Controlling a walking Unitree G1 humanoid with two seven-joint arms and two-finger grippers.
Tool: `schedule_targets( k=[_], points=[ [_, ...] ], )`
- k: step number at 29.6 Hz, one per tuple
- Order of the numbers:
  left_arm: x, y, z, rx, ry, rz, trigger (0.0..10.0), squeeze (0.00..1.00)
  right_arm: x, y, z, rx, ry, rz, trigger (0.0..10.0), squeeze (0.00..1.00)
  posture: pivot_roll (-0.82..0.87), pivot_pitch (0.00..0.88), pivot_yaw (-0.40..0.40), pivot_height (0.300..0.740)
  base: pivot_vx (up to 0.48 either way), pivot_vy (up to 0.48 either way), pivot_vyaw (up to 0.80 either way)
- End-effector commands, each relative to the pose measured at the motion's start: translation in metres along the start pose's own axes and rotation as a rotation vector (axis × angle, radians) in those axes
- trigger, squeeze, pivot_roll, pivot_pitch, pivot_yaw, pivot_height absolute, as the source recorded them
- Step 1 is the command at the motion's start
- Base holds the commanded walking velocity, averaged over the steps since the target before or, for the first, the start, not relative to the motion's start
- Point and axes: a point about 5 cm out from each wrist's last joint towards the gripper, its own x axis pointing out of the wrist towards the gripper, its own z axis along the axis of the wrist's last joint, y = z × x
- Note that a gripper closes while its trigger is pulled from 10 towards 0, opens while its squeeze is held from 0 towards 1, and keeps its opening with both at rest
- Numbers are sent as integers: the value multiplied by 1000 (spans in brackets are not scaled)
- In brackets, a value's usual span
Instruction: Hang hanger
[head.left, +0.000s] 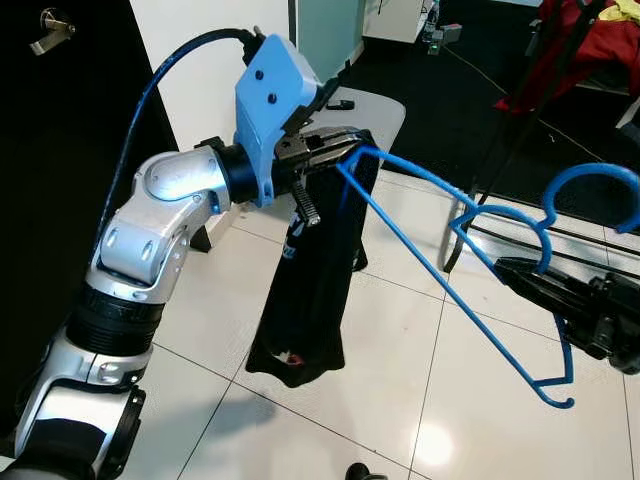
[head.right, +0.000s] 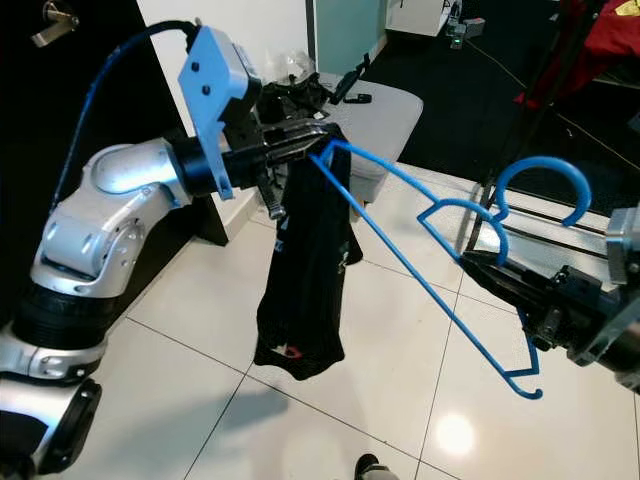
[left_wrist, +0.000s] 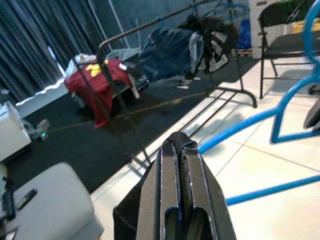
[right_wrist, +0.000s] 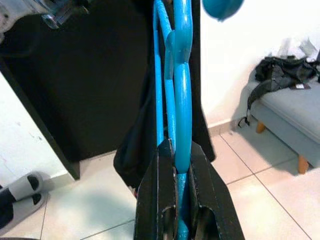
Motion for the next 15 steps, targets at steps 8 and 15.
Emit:
schedule_targets(
  k=[8, 15],
  points=[
    [-1, -9, 11, 17, -62, -65, 10000, 0, 2, -3, -7, -18, 61, -22, 10000, 0, -36, 193, 14, 740, 0, 0, 0],
    [-4, -3, 3, 34, -10, -44, 10000, 0, 1, -1, 1, -12, 15, 5, 10000, 0, -37, 193, 15, 740, 0, 0, 0]
  ],
)
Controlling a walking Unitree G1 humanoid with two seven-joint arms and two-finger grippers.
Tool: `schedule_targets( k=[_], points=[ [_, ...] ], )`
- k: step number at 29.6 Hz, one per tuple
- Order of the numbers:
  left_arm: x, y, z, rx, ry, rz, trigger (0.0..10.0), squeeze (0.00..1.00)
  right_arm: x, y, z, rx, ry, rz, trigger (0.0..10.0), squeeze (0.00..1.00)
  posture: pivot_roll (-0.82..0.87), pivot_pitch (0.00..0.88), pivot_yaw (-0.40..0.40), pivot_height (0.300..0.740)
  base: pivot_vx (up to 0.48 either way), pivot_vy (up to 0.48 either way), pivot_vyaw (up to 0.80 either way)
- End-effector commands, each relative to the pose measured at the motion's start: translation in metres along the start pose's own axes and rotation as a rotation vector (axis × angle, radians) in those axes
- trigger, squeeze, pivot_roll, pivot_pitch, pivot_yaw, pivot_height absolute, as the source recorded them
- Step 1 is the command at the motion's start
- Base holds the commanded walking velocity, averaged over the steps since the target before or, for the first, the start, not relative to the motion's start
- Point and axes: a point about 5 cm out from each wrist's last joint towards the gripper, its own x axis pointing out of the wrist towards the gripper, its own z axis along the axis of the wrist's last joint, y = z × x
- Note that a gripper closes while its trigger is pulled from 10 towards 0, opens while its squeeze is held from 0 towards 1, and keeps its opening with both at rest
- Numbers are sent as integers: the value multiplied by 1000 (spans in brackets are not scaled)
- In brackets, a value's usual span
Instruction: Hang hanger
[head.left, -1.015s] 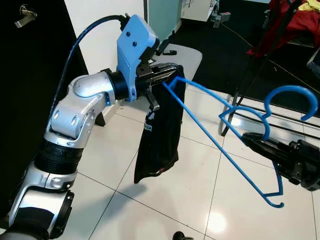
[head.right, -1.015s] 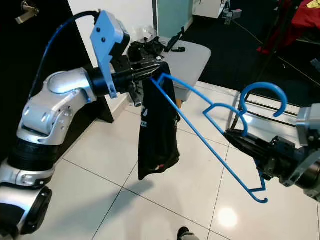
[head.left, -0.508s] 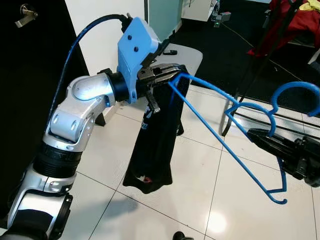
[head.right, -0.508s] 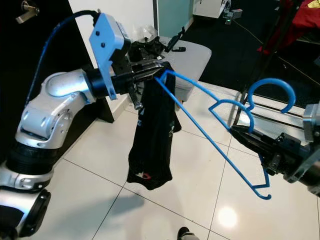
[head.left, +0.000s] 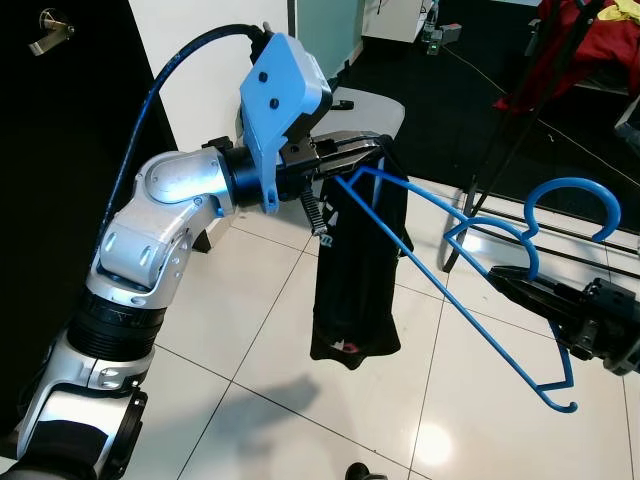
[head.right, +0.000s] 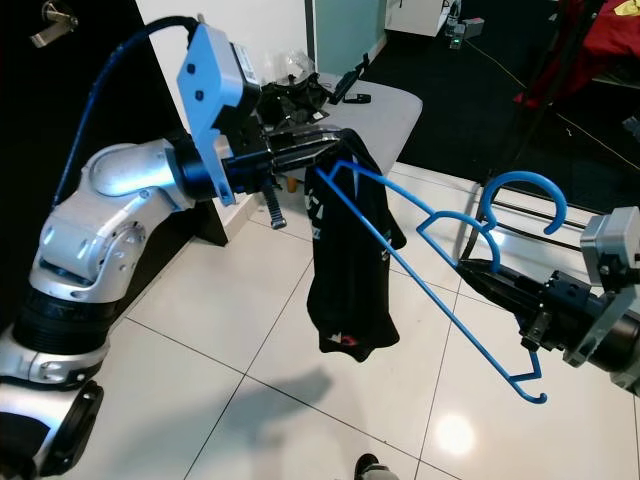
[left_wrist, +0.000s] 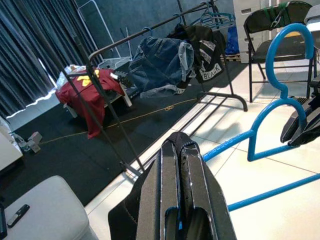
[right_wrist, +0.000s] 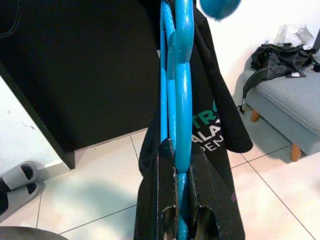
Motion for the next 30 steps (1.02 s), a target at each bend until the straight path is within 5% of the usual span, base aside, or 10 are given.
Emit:
schedule_targets(
  k=[1, 6, 15, 30],
  points=[
    [-4, 1, -2, 19, 15, -6, 10000, 0, -1, 2, 6, -3, -27, 18, 10000, 0, -37, 193, 15, 740, 0, 0, 0],
    [-5, 15, -21, 35, 121, 111, 10000, 0, -6, 17, 21, 34, -101, 138, 10000, 0, -50, 194, 15, 740, 0, 0, 0],
    [-14, 29, -30, 49, 191, 208, 10000, 0, -12, 23, 17, 54, -64, 173, 10000, 0, -51, 194, 14, 740, 0, 0, 0],
    [-18, 25, -12, 5, 93, 161, 10000, 0, -1, 13, 2, 24, 20, 102, 10000, 0, -36, 173, 7, 740, 0, 0, 0]
  ],
)
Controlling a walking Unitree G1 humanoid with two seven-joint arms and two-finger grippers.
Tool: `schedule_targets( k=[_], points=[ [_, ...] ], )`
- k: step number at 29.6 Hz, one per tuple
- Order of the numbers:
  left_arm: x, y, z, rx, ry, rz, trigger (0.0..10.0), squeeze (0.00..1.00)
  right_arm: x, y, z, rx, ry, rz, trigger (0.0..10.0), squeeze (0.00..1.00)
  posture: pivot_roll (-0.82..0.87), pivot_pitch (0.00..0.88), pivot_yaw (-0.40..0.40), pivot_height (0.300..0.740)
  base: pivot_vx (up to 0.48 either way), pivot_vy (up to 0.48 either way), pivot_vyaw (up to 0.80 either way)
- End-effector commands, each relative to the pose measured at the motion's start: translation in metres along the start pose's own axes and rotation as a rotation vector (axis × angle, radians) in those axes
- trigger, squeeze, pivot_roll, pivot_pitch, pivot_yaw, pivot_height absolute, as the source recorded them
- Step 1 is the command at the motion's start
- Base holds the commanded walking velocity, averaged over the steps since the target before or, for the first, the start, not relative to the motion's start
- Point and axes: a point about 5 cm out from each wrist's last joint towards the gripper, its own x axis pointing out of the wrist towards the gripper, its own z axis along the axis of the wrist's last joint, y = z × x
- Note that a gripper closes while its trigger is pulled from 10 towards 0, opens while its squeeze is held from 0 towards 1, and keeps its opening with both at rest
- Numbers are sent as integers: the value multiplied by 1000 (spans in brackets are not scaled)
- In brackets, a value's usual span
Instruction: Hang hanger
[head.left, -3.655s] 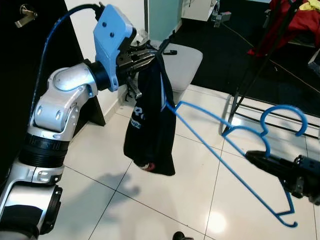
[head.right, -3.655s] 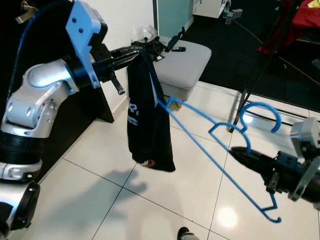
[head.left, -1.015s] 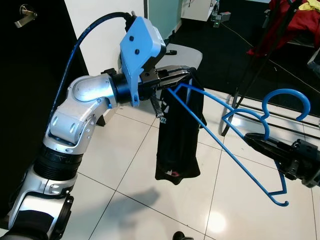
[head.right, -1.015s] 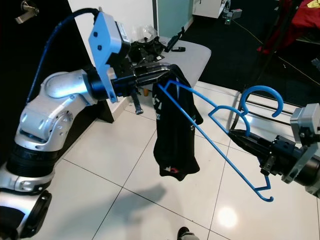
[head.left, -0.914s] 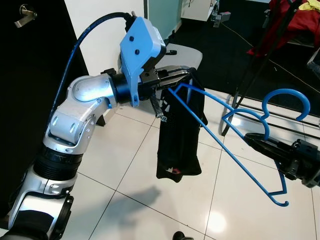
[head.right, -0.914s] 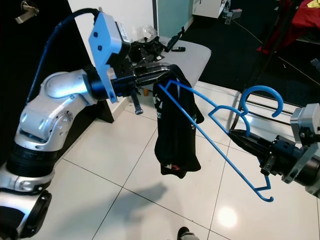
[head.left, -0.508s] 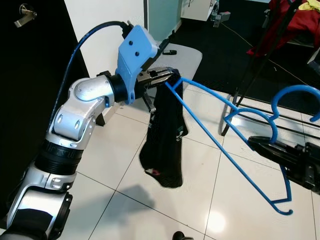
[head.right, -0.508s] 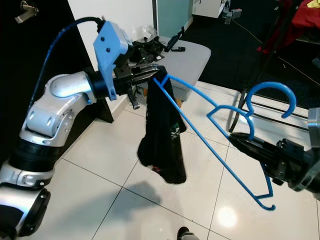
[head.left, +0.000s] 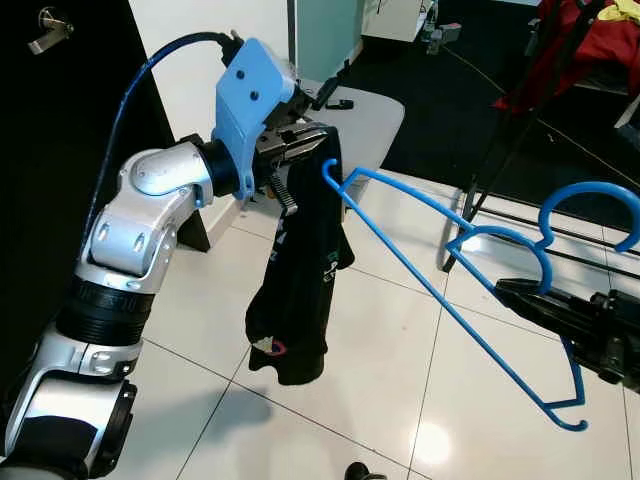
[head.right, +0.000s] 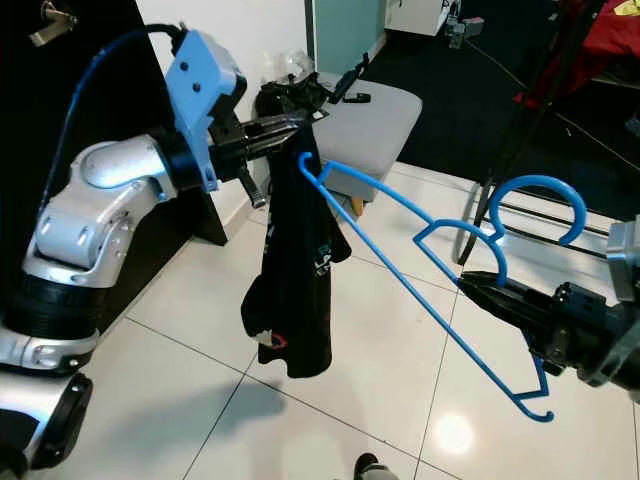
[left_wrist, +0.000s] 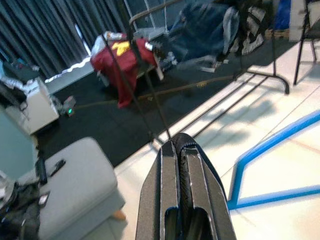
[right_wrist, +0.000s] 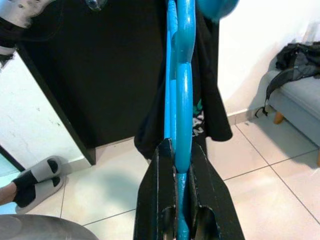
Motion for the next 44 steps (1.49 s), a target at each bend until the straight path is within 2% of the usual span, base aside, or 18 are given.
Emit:
schedule_targets(
  k=[1, 6, 16, 25, 35, 40, 44],
  points=[
    [-4, -1, 3, -15, -20, -2, 10000, 0, 5, 0, -3, -9, 11, 3, 10000, 0, -35, 173, 6, 740, 0, 0, 0],
    [-8, -2, 2, -31, 0, 8, 10000, 0, 20, -9, -5, -12, -22, 3, 10000, 0, -19, 179, -6, 740, 0, 0, 0],
    [-21, 3, -4, -18, 63, 44, 10000, 0, 24, -22, 6, -53, -61, -9, 10000, 0, -15, 182, -16, 740, 0, 0, 0],
    [-25, 6, -3, -23, 72, 53, 10000, 0, 16, -31, 5, -97, -12, -56, 10000, 0, -21, 183, -19, 740, 0, 0, 0],
    [-24, 17, -4, -35, 87, 137, 10000, 0, -2, -21, -2, -72, 142, 15, 10000, 0, -27, 183, -16, 740, 0, 0, 0],
    [-22, 20, -6, -48, 96, 167, 10000, 0, -6, -18, -3, -74, 164, 23, 10000, 0, -32, 183, -13, 740, 0, 0, 0],
    [-22, 22, -9, -54, 108, 181, 10000, 0, -8, -24, 1, -115, 149, -35, 10000, 0, -32, 184, -10, 740, 0, 0, 0]
  ],
)
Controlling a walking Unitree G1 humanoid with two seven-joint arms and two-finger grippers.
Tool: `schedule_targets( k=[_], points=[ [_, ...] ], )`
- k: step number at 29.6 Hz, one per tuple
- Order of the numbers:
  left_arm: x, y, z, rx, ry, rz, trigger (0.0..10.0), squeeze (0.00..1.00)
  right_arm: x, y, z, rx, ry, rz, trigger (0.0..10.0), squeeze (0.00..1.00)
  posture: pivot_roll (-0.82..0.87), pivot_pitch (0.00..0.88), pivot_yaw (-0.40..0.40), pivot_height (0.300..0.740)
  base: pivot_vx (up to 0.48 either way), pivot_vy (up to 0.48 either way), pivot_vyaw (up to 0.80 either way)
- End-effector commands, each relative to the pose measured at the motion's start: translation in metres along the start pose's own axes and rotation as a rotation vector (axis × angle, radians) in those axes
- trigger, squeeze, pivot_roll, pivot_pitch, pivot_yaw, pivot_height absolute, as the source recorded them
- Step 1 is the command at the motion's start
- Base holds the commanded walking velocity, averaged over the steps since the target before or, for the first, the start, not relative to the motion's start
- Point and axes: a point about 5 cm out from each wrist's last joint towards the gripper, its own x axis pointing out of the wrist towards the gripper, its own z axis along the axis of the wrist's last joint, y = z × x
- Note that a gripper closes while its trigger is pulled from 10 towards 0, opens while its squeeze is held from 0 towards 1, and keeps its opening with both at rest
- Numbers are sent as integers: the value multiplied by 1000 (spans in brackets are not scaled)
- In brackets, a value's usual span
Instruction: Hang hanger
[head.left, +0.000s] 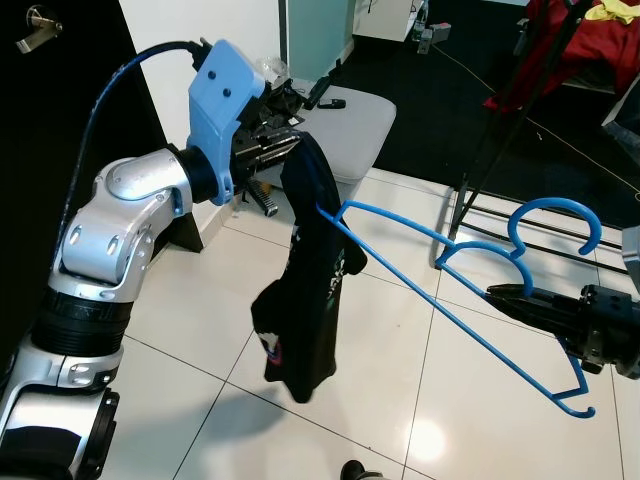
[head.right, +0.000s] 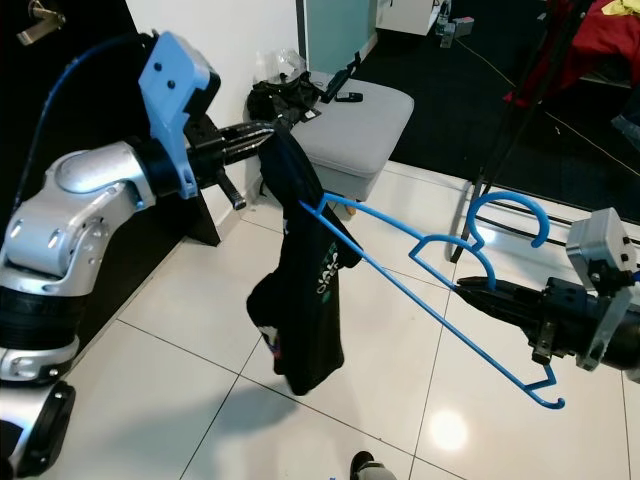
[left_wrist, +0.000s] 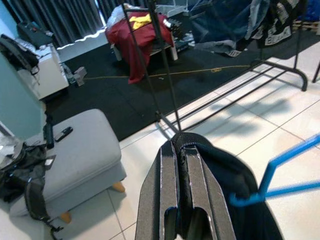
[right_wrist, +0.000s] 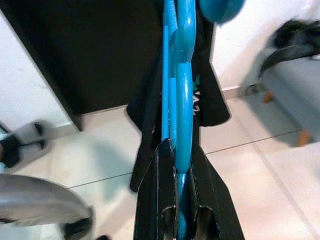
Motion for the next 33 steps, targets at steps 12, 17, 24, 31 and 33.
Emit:
schedule_targets(
  k=[12, 17, 24, 31, 33],
  points=[
    [-7, 14, 1, 23, 10, 77, 10000, 0, -12, -21, 12, -66, -75, -173, 10000, 0, -32, 188, -14, 740, 0, 0, 0],
    [-5, 11, 3, 19, -1, 70, 10000, 0, -12, -18, 11, -43, -91, -146, 10000, 0, -35, 187, -16, 740, 0, 0, 0],
    [-2, 6, 7, 7, -34, 65, 10000, 0, -5, 18, -5, 103, 14, 129, 10000, 0, -40, 180, -19, 740, 0, 0, 0],
    [2, 4, 10, -9, -55, 71, 10000, 0, -2, 30, -16, 147, 106, 212, 10000, 0, -44, 173, -20, 740, 0, 0, 0],
    [2, 4, 10, -10, -57, 73, 10000, 0, -2, 27, -13, 132, 85, 191, 10000, 0, -44, 172, -20, 740, 0, 0, 0]
  ],
)
